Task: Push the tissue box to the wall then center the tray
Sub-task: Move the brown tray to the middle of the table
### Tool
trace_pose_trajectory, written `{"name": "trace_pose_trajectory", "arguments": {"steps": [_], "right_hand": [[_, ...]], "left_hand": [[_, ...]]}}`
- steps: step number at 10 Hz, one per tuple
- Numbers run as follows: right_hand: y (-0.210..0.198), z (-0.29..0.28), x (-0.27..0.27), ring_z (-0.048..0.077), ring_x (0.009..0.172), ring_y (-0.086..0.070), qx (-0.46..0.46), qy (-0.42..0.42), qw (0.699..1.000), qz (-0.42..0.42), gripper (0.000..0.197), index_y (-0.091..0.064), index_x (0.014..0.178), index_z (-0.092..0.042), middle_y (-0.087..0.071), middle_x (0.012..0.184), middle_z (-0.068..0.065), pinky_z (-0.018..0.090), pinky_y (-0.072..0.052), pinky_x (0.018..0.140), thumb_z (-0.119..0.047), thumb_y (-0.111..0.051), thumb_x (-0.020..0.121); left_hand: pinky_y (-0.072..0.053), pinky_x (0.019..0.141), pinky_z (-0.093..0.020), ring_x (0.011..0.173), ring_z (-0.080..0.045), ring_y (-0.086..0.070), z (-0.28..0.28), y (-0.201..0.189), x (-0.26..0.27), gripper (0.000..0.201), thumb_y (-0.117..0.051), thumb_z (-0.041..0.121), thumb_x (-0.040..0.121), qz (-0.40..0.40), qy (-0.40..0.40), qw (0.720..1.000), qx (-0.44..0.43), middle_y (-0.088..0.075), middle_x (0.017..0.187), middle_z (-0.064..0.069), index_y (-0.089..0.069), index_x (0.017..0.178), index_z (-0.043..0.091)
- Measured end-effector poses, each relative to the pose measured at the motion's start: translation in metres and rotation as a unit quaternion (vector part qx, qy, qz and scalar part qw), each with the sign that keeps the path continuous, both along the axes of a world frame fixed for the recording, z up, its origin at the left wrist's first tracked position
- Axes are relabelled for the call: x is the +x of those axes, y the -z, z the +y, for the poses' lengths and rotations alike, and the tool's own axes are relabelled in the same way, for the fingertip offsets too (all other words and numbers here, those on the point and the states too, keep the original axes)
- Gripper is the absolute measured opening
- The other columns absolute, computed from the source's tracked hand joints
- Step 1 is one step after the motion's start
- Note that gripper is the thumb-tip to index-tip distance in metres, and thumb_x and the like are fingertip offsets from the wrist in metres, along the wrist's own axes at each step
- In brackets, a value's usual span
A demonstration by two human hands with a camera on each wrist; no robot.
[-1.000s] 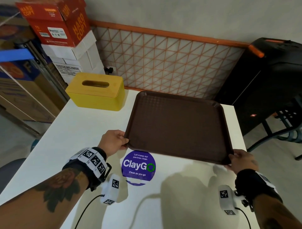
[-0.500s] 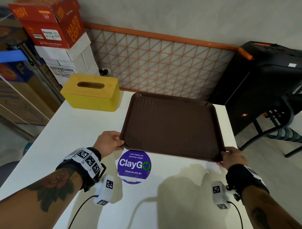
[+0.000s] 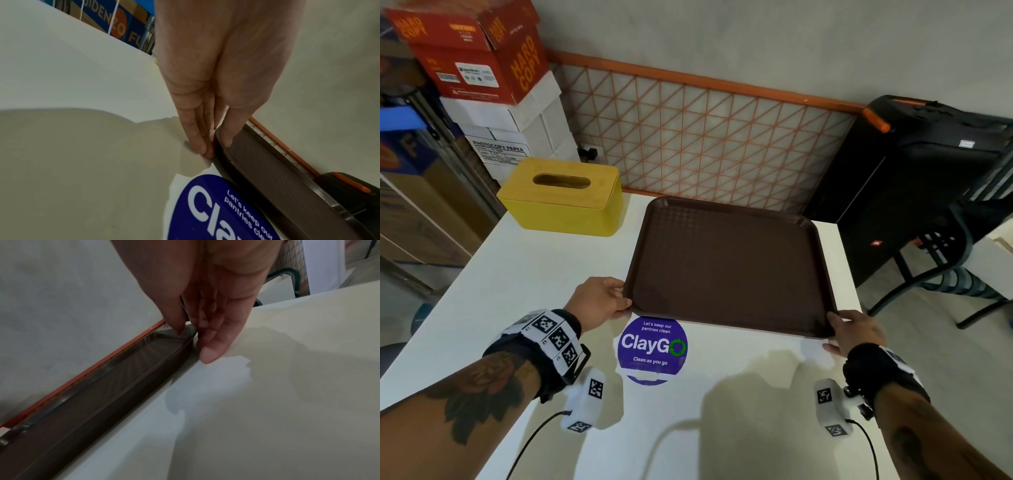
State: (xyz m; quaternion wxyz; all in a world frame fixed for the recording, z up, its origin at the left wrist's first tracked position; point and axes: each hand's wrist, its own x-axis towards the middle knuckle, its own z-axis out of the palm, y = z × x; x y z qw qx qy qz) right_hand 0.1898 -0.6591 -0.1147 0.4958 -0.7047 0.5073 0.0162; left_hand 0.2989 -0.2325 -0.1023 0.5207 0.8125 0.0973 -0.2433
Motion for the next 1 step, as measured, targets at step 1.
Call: {"name": "trace_pose_trajectory", "arguments": {"steps": [1], "right_hand": [[0.0067,-0.0089,-0.0158,0.033,0.078,-0.071,-0.036,0.000,0.999,-0.031,0.032,-0.060,0.115,-0.012,-0.070,0.089,0.016,0.051,-0.061,0.079,-0.028,-0.065,0.088]], "left_hand": [[-0.053,0.096,-0.047,0.093,-0.033,-0.071,0.0134,-0.0001,-0.0098,0.051,-0.076,0.012,0.077,-0.015,0.012,0.998,0.058,-0.075,0.095,-0.019,-0.059,0.124,0.002]]}}
